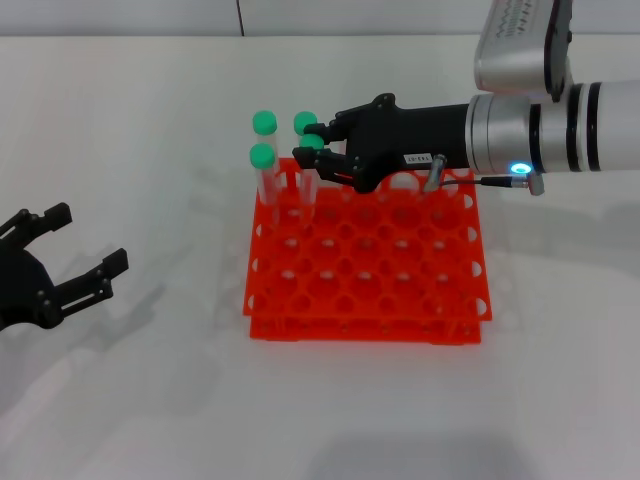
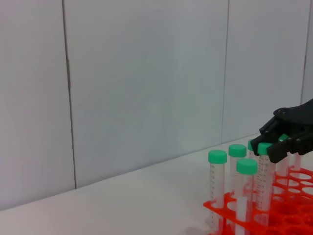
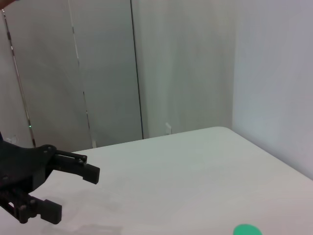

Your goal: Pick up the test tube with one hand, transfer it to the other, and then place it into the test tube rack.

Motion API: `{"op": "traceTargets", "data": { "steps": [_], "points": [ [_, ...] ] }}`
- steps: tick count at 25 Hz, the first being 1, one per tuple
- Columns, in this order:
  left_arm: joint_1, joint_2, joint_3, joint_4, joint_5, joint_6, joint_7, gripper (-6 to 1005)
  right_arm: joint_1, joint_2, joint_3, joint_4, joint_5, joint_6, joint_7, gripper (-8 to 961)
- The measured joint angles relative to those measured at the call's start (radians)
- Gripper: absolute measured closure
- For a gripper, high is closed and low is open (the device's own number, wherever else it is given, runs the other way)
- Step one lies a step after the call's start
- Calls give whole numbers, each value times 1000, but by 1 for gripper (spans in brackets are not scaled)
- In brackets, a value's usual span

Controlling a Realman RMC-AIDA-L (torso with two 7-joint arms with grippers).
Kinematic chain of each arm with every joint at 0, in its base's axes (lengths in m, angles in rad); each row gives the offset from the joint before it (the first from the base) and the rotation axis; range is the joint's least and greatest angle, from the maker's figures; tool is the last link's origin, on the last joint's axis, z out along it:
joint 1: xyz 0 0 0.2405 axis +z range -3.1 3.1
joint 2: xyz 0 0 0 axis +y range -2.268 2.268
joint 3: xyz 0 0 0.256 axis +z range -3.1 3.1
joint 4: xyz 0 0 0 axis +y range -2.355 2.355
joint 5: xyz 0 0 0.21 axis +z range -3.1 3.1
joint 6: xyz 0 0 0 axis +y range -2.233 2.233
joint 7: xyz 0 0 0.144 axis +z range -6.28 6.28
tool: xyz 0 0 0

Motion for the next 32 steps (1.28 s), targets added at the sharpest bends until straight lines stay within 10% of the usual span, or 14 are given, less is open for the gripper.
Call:
{"op": "traceTargets", "data": {
  "steps": [17,32],
  "points": [
    [0,2,0,-9,3,7,5,106,-12,-3,-13,-29,7,-18,1,515],
    [-8,5,0,-3,7,53,-7,106,-255,-20,237,-180,-105,-303,-57,427]
  ]
}}
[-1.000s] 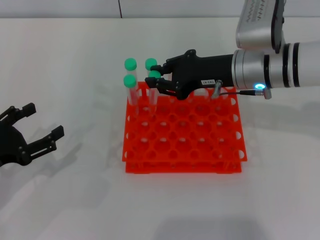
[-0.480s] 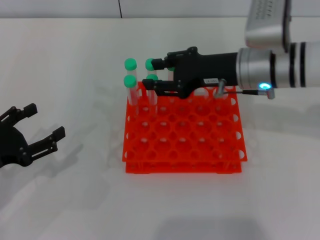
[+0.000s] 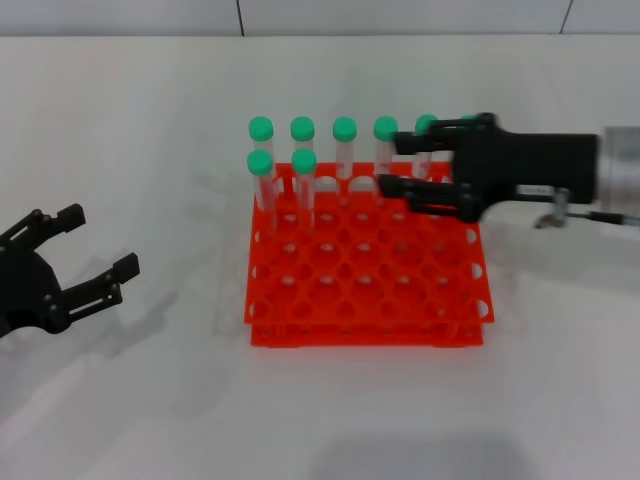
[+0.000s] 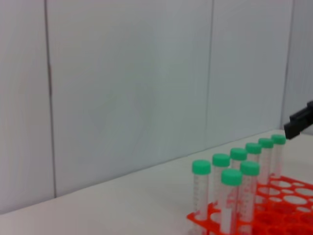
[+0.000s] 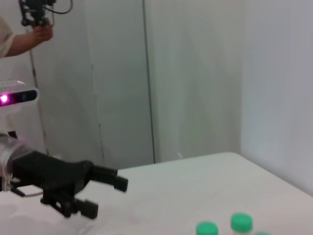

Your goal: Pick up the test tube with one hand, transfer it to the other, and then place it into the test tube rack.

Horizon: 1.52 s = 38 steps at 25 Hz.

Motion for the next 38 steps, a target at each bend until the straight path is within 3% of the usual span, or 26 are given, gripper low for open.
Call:
{"op": "traceTargets", "data": {
  "steps": [6,12,17,23,29,38],
  "points": [
    [-19,10,-1,-3,33,22,-41,106,-69,1,101,22,-25,-33,-49,398],
    [-61,26,-2,-5,106,54,-113,106,-95,-9,108,73,-25,-70,-94,193],
    [-102,48,-4,-6,147,103,-156,106,-82,-24,107,122,-57,-99,-109,93],
    [-139,75,-20,-1,184,148,-200,106,-84,-34,109,122,-78,-114,-107,97],
    [-174,76,-76,0,266,166,-235,106,-76,-52,109,124,-100,-118,-91,100],
    [-192,77,-83,1,304,164,-256,106,-62,-59,111,114,-170,-90,-35,101]
  ]
}}
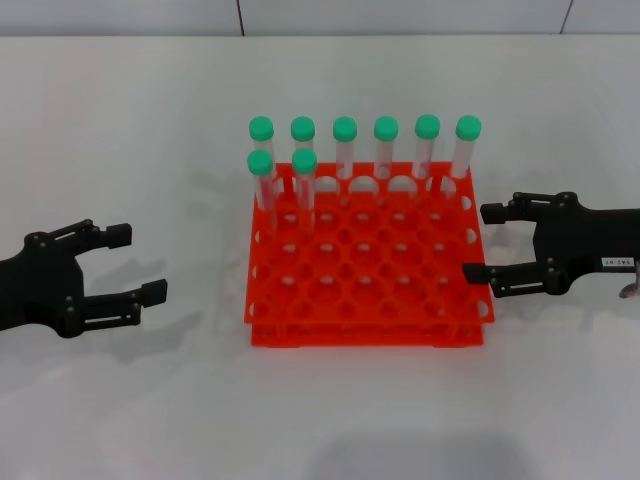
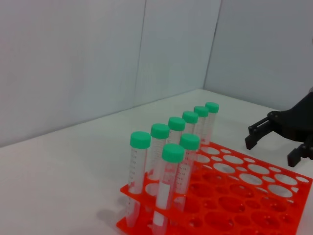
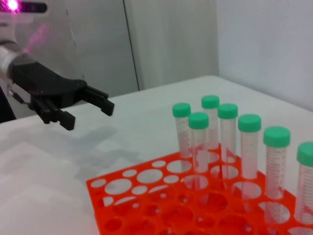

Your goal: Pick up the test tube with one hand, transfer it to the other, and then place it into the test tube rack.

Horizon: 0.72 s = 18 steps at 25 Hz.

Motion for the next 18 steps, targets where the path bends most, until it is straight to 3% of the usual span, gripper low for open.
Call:
{"op": "traceTargets", "data": {
  "steps": [18],
  "points": [
    [-64,3,2,0,108,43,-25,106,4,-6,0,-29,-40,11,54,104]
  ]
}}
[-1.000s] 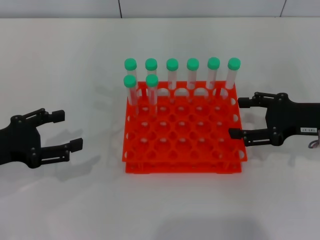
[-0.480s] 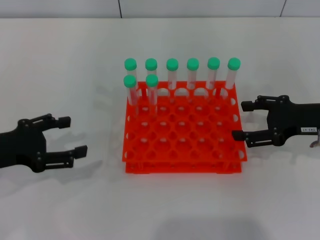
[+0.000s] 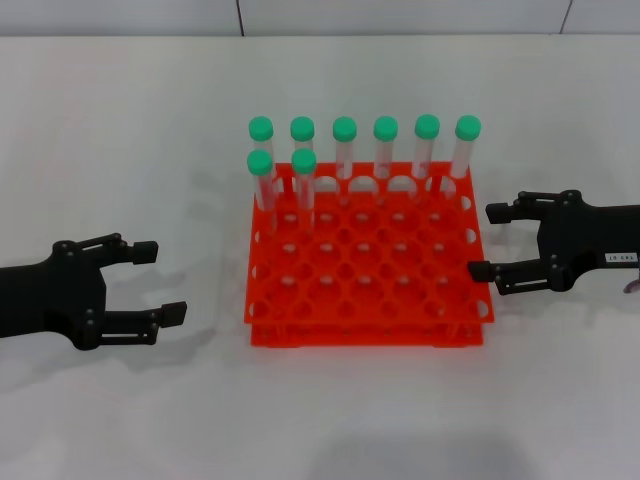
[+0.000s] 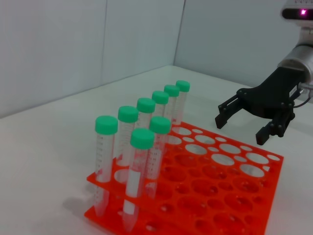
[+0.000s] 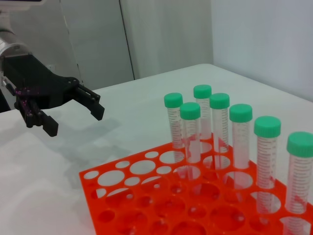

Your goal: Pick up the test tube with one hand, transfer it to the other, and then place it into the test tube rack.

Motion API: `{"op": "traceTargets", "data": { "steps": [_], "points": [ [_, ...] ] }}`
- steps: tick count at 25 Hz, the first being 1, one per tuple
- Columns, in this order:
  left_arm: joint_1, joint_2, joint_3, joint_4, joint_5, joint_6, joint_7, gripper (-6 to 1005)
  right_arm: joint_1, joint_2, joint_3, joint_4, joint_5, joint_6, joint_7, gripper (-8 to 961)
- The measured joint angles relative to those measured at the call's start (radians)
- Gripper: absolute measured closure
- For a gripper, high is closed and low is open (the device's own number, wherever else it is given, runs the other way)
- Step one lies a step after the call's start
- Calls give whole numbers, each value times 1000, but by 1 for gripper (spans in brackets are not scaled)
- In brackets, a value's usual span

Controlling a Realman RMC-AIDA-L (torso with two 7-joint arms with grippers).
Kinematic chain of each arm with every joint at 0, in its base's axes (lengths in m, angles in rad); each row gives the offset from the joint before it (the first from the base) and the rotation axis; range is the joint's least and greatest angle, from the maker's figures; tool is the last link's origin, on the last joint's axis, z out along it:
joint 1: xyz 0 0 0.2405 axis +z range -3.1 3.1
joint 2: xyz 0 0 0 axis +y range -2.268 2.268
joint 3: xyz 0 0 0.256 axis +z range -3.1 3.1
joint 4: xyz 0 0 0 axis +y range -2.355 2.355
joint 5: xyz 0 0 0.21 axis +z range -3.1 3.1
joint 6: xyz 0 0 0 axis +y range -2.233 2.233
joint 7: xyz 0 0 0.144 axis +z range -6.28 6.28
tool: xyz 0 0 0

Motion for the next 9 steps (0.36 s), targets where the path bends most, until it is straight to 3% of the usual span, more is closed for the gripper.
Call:
{"op": "traceTargets", "data": {
  "steps": [9],
  "points": [
    [0,-2,-2,0,1,-8,0,106,5,-3,0,0,-12,0,1,104]
  ]
}}
